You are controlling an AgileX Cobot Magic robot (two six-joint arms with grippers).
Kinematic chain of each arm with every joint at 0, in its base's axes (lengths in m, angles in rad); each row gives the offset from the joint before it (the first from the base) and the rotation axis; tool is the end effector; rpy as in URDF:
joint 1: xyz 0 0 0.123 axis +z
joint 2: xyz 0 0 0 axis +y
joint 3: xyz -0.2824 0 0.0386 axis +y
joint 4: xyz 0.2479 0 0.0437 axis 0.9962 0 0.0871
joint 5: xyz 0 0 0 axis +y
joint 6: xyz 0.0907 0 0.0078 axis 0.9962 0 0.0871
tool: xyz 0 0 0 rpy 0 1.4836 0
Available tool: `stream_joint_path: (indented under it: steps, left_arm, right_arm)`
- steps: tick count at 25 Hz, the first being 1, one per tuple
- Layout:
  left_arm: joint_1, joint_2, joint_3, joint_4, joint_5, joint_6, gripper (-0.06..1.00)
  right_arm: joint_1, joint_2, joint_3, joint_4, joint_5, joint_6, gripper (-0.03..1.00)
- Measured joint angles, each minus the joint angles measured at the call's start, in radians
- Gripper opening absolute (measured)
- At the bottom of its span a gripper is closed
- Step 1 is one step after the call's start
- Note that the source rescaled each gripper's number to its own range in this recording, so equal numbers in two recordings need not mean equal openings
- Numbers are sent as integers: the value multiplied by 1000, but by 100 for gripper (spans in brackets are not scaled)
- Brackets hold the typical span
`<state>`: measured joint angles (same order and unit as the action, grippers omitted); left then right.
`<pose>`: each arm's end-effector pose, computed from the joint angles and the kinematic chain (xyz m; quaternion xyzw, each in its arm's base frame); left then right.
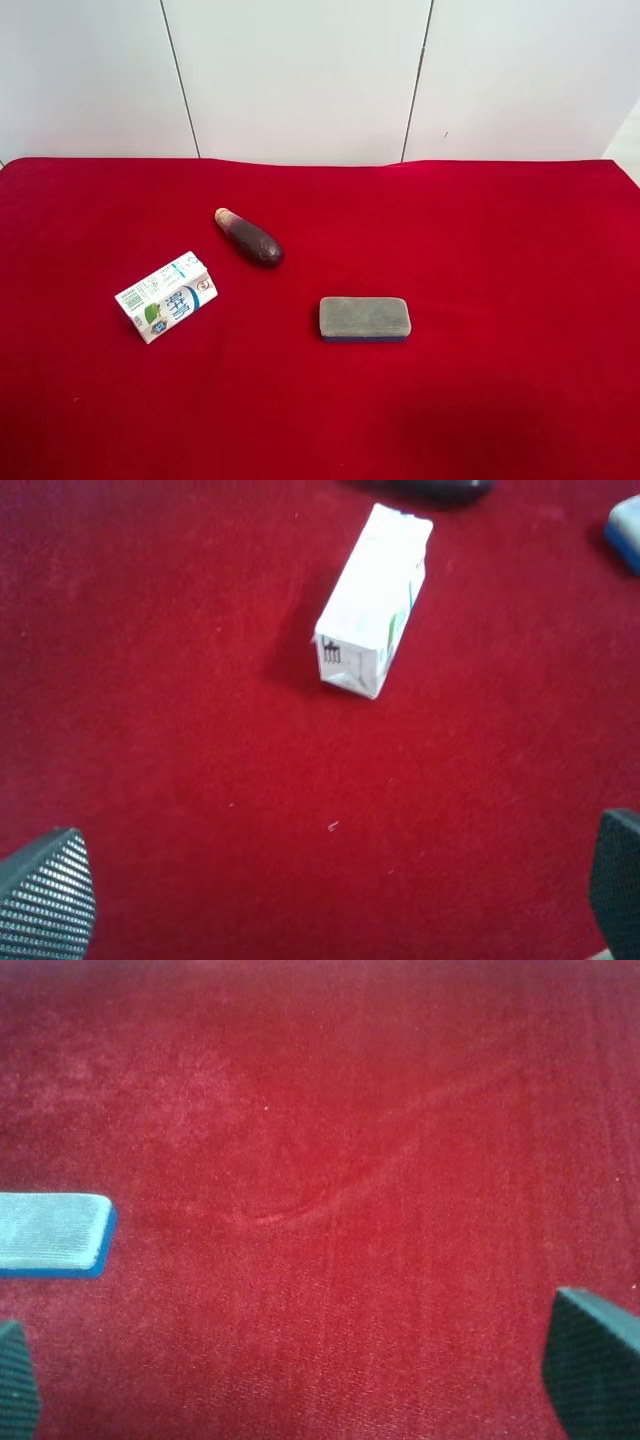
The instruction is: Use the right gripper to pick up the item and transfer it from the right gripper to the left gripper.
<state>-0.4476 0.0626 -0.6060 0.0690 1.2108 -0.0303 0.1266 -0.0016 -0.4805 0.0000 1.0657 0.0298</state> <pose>-0.0100 0.0113 0.2949 0.1776 0.8612 -0.0792 0.4696 -0.0031 -0.0004 0.2713 -0.0416 0.8581 0.0400 0.5102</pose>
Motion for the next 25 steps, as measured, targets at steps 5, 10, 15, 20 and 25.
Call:
stream_joint_path:
  steps: [5, 10, 15, 20, 25]
  left_arm:
    - [0, -67, 45, -54, -1, -4, 100]
    - [0, -68, 62, -69, -77, -4, 100]
    - [0, -68, 96, -76, -140, -3, 100]
    - [0, -68, 96, -76, -142, -2, 100]
    - [9, -68, 96, -76, -143, -2, 100]
  right_arm:
    - [0, 0, 0, 0, 0, 0, 100]
    - [0, 0, 0, 0, 0, 0, 100]
    - [0, 0, 0, 0, 0, 0, 100]
    - [0, 0, 0, 0, 0, 0, 100]
    - [0, 0, 0, 0, 0, 0, 100]
